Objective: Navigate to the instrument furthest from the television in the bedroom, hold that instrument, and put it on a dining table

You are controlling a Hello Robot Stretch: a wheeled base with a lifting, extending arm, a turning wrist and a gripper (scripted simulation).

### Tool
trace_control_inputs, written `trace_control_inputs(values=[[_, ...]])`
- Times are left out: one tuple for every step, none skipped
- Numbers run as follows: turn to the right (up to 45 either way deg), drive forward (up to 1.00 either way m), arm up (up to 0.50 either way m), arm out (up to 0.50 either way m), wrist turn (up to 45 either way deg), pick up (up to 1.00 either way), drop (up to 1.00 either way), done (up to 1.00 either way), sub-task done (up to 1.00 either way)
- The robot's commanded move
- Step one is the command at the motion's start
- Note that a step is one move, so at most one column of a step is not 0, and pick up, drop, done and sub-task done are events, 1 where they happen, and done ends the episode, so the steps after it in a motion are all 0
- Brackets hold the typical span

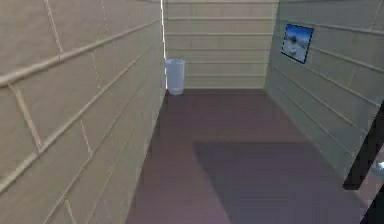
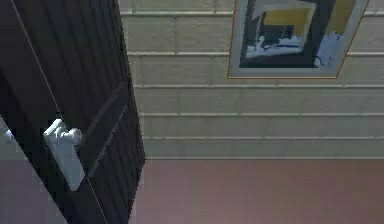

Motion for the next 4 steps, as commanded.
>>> trace_control_inputs(values=[[0.0,0.6,0.0,0.0,0.0,0.0,0.0,0.0,0.0],[36.0,0.0,0.0,0.0,0.0,0.0,0.0,0.0,0.0],[0.0,0.5,0.0,0.0,0.0,0.0,0.0,0.0,0.0],[45.0,0.0,0.0,0.0,0.0,0.0,0.0,0.0,0.0]])
